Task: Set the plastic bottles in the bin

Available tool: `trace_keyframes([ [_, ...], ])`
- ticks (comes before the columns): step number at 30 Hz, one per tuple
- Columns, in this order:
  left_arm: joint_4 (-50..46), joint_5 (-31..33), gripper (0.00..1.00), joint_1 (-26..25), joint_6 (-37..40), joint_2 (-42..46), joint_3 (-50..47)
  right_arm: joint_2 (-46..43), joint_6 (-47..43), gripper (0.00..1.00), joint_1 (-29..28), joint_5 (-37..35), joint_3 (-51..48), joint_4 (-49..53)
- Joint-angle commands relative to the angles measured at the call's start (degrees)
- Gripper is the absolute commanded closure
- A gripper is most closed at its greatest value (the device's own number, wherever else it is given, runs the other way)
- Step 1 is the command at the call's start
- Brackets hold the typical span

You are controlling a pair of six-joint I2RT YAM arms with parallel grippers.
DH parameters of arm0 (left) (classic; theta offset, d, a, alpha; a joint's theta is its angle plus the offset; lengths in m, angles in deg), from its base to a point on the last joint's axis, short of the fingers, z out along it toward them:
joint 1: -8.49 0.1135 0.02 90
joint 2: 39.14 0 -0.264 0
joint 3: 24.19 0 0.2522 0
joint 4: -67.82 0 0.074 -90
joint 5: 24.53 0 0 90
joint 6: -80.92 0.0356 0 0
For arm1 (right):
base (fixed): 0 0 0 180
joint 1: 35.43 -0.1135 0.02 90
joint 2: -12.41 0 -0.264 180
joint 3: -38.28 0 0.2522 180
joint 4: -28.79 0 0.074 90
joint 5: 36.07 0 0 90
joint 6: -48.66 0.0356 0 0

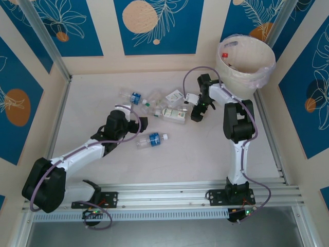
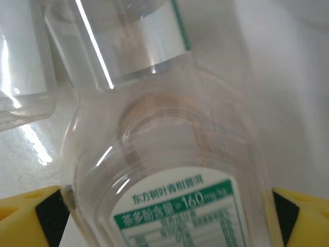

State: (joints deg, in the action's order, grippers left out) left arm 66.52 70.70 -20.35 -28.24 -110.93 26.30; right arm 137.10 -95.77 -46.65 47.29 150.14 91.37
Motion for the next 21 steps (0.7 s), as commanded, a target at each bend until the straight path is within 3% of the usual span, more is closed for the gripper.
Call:
trace_keyframes([
  [1,1.94,0.71,0.00,0.95,-0.62,0.49,-0.34,-1.75,1.04,0.04,0.25,3.42,-3.36,-0.62],
  [7,2.20,0.65,0.00,1.04,-0.78,0.09,-0.43,-2.95,1.91,0.18,0.40,2.01,-7.18,-2.89],
  [9,2.33,0.67,0.00,1.14,-0.83,-0.08,-0.59,-4.13,4.20,0.27,0.57,2.19,-8.45,-4.21],
  [21,3.18,0.10,0.00,1.51,-2.19,-2.40,0.36,-13.87,13.12,0.43,1.15,1.80,-19.46,-8.38],
])
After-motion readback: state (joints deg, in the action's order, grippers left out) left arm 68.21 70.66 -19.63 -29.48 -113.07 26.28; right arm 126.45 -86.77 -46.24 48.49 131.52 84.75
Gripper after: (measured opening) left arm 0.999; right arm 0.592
